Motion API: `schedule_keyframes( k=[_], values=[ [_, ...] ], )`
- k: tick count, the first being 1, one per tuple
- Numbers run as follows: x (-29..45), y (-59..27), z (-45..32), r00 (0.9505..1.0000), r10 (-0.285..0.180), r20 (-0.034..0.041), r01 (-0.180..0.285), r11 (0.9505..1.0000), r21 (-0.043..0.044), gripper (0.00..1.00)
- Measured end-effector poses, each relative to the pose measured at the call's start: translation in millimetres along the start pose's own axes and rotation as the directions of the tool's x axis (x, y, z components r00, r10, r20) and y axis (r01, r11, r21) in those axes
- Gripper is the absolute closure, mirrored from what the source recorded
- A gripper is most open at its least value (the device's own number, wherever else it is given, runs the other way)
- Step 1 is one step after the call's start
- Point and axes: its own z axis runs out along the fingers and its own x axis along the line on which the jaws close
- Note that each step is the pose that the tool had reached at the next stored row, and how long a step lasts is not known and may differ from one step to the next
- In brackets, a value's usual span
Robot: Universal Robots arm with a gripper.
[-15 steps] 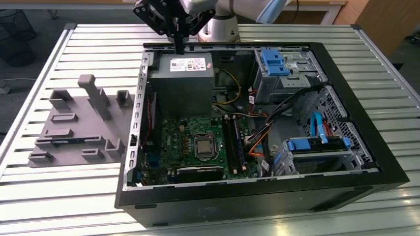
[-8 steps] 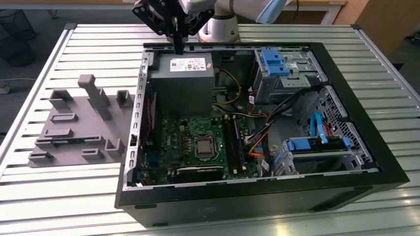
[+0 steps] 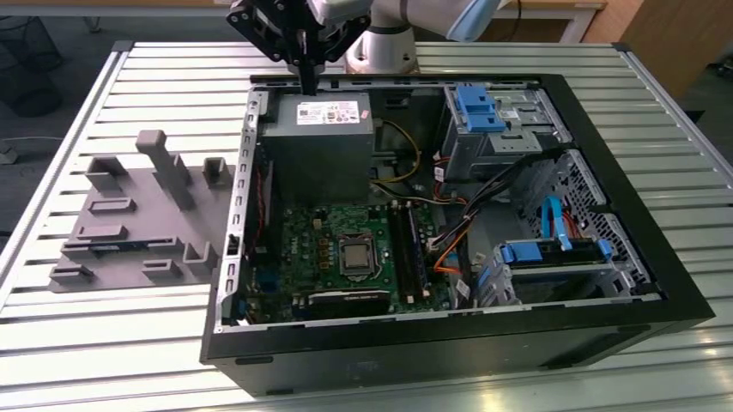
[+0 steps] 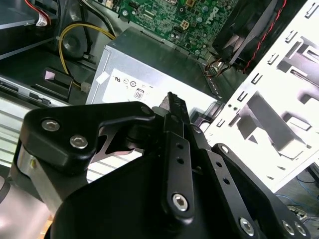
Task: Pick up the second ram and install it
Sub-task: 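Reach for the second ram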
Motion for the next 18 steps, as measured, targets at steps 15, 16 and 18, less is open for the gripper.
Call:
schedule_keyframes(
  k=[15, 16, 18],
  values=[
    [6.9, -0.5, -0.2, 1.0000, 0.000, 0.0000, 0.000, 1.0000, 0.0000, 0.89],
    [7.0, -0.5, -0.2, 1.0000, 0.000, -0.0001, 0.000, 1.0000, 0.0000, 0.89],
    [7.2, -0.6, -0.2, 1.0000, 0.000, 0.0000, 0.000, 1.0000, 0.0000, 0.89]
  ],
)
